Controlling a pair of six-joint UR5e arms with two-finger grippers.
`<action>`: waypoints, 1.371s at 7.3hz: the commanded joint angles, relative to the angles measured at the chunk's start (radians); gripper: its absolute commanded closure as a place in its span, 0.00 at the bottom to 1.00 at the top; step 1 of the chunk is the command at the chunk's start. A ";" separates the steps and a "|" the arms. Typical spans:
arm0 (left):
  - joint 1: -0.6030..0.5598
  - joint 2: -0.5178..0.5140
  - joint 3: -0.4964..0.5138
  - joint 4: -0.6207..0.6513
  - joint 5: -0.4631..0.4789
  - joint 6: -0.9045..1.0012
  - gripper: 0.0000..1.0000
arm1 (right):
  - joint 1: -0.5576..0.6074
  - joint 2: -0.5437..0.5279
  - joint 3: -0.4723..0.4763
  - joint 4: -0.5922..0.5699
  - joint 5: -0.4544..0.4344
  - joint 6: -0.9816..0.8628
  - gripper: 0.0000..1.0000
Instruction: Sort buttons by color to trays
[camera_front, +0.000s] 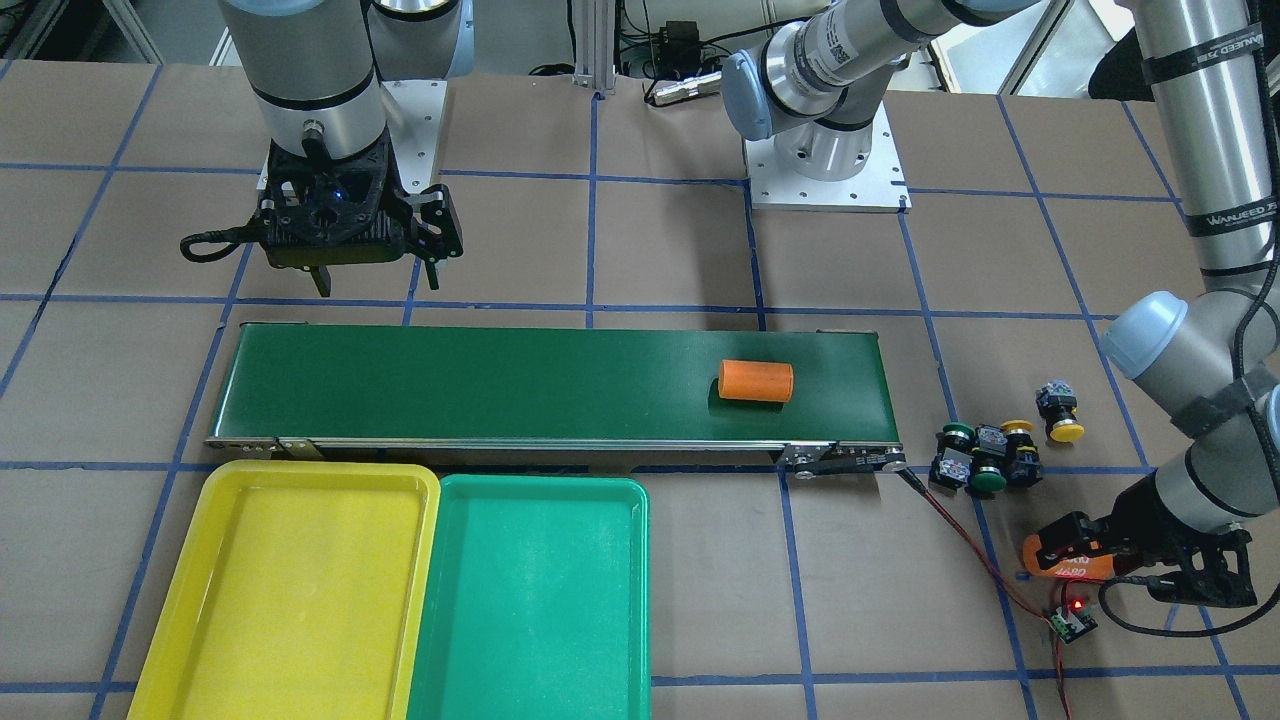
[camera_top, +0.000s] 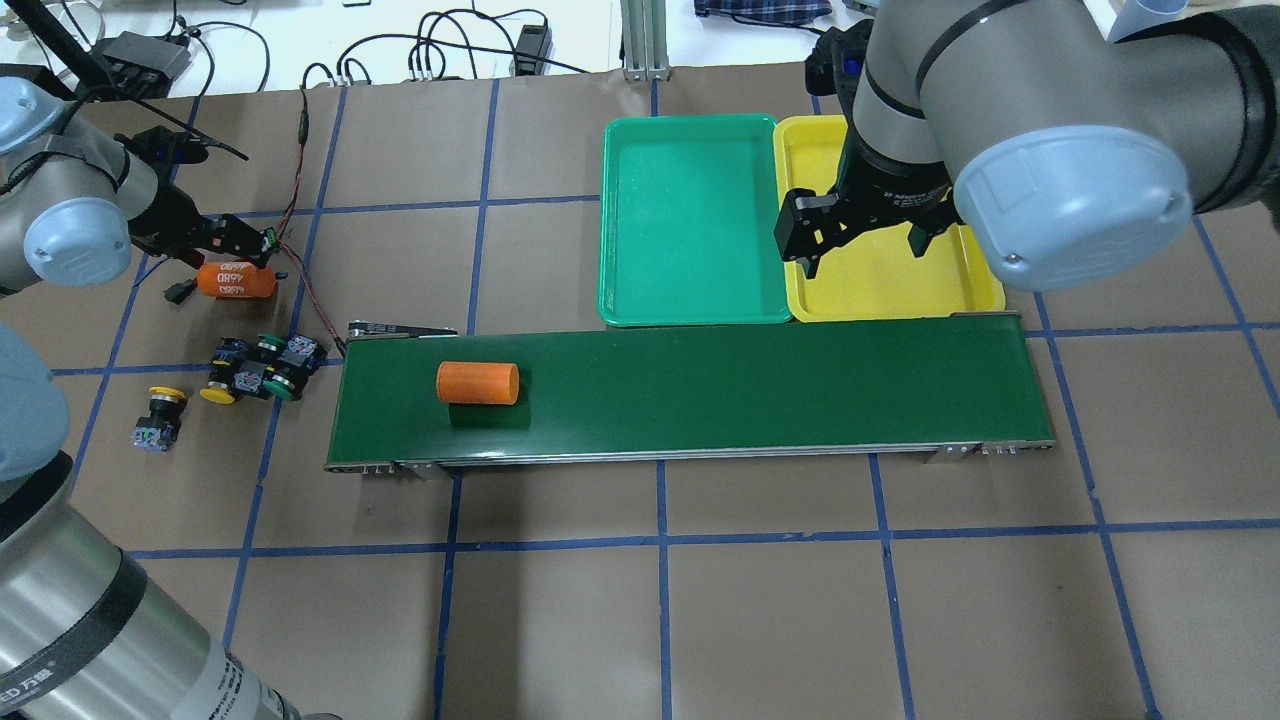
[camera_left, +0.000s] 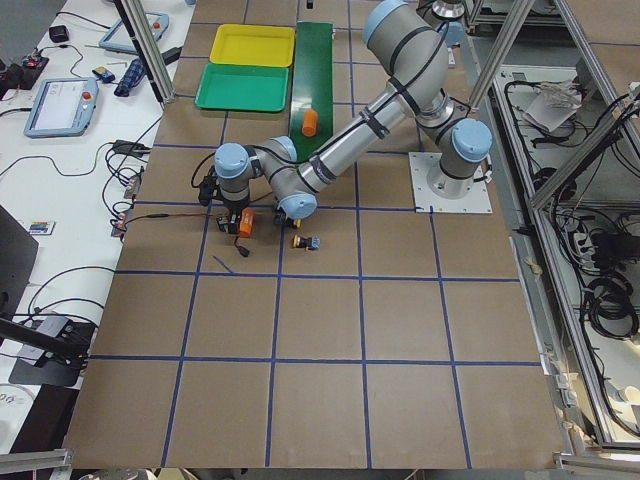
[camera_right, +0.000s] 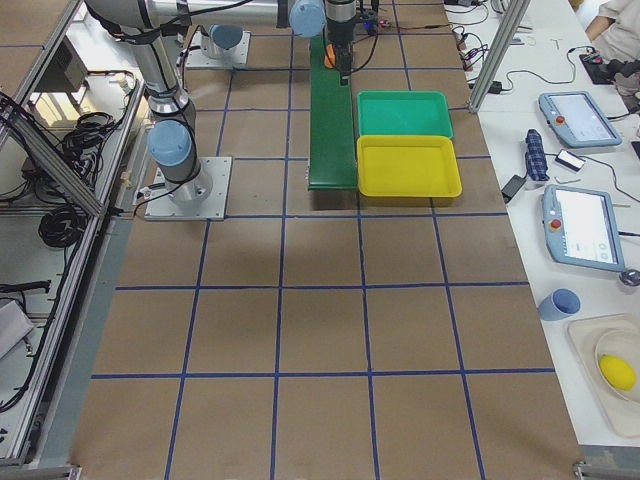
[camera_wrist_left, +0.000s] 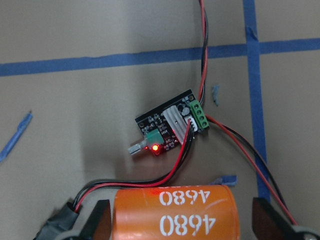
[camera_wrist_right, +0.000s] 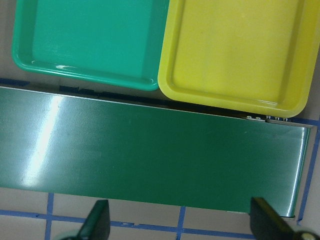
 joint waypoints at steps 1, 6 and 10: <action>0.000 -0.023 0.006 -0.005 0.003 0.000 0.00 | 0.000 0.000 0.000 0.001 -0.001 0.000 0.00; -0.006 0.014 0.010 -0.142 0.004 -0.008 1.00 | 0.000 0.002 0.000 -0.002 -0.004 0.000 0.00; -0.089 0.280 -0.121 -0.324 -0.002 -0.078 1.00 | 0.000 0.002 0.000 -0.001 -0.005 0.000 0.00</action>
